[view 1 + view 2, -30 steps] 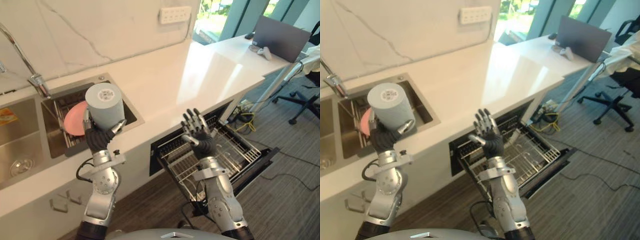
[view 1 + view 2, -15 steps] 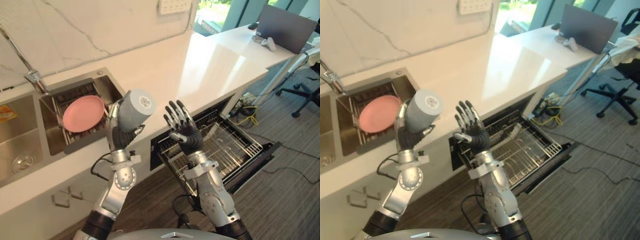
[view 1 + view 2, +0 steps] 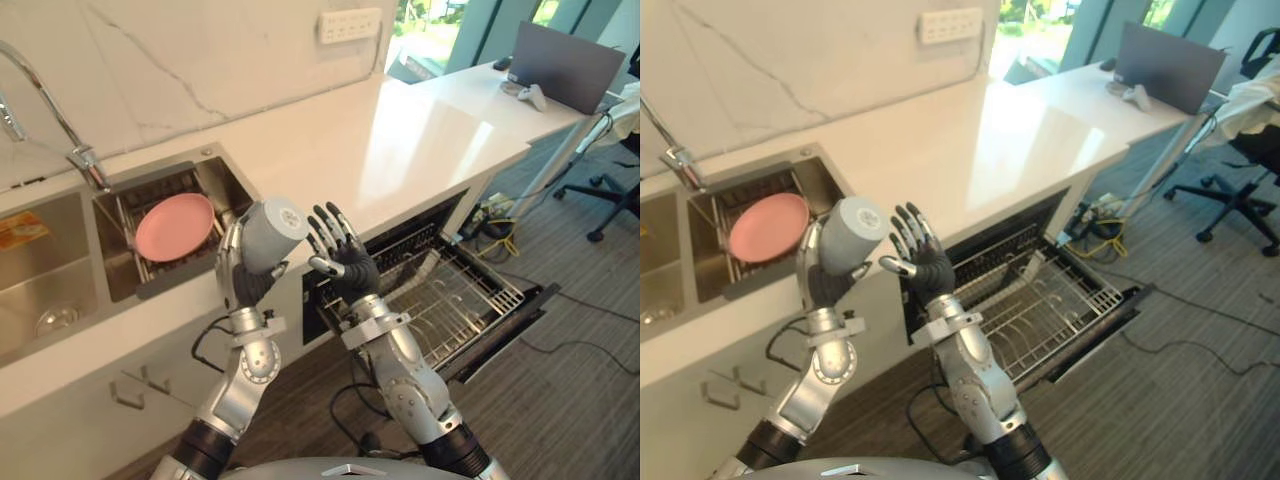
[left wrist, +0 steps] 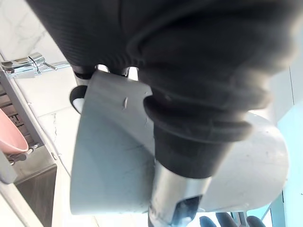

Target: Walk over to the sink, pick up the cup, carry it to the dishwasher, place the cup inside the dishwasher, then close the dishwasher door

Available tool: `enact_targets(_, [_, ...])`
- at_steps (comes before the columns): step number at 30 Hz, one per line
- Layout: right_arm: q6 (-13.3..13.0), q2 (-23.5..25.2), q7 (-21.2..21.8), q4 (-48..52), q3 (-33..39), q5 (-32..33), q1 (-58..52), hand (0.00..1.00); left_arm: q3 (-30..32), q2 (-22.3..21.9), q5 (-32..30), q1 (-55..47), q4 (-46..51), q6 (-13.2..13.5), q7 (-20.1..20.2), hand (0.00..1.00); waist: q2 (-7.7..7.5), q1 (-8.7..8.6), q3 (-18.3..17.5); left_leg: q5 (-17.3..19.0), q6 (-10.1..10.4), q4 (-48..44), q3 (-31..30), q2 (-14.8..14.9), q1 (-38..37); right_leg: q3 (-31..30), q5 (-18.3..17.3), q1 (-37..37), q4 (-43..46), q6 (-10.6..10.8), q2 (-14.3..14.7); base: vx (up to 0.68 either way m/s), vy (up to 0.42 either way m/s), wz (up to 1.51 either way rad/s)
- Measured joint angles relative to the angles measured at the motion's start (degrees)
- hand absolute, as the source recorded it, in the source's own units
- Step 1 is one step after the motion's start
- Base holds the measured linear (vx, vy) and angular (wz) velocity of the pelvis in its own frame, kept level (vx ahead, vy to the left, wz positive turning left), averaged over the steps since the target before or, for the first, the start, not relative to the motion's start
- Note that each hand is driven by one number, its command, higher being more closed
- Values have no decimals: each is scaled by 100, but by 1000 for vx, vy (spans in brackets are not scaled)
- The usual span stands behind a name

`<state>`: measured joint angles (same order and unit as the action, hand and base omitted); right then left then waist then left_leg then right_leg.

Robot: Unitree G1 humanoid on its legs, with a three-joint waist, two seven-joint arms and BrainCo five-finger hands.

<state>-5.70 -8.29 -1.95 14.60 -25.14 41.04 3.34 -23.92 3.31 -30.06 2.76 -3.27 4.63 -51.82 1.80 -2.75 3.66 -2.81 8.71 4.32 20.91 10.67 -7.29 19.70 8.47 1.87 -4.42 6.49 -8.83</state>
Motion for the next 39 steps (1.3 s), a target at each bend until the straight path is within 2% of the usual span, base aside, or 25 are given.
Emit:
enact_targets(5, [88, 51, -380, -109, -191, -18, 228, 0, -113, -60, -53, 121, -10, -153, -481, 100, 12, 46, -111, -29, -4, 1, -47, -1, 16, 40, 8, 13, 0, -5, -3, -11, 1, 3])
enact_targets(9, [71, 102, -891, -467, -473, -53, 525, 0, -222, -132, -280, 349, -8, -425, -916, 100, 15, 73, -120, -63, -14, 4, -75, -7, 23, 85, 10, 28, -2, -8, -14, -18, 4, 4])
enact_targets(14, [31, 175, -1317, -486, -774, -87, 698, 0, -319, -162, -280, 554, -8, -562, -1235, 100, 27, 83, -130, -100, -11, 7, -105, -7, 28, 99, 26, 30, -4, -29, -14, 0, 0, 0])
enact_targets(19, [-5, 247, -1361, -760, -797, -85, 909, 0, -328, -221, -282, 572, -7, -570, -1299, 100, 80, 84, -216, -113, -9, 8, -136, -7, 40, 113, 31, 30, -12, -35, -11, 0, 1, 1])
enact_targets(24, [-7, 359, -1374, -840, -882, -84, 1111, 0, -408, -234, -282, 668, -7, -583, -1295, 100, 61, 92, -263, -133, -8, 8, -193, -6, 73, 142, 38, 21, -13, -45, -9, -1, 3, 2])
enact_targets(32, [-8, 536, -1770, -899, -911, -100, 1366, 0, -604, -292, -285, 748, -6, -584, -1290, 100, 59, 160, -325, -165, -19, 8, -218, -7, 113, 161, 58, -5, -14, -57, -12, 0, 0, 0])
enact_targets(39, [2, 544, -1888, -916, -918, -116, 1435, 0, -646, -292, -280, 775, -6, -626, -1241, 100, 59, 221, -325, -194, -23, 9, -229, -7, 121, 174, 72, -5, -15, -73, -15, 0, 0, 0])
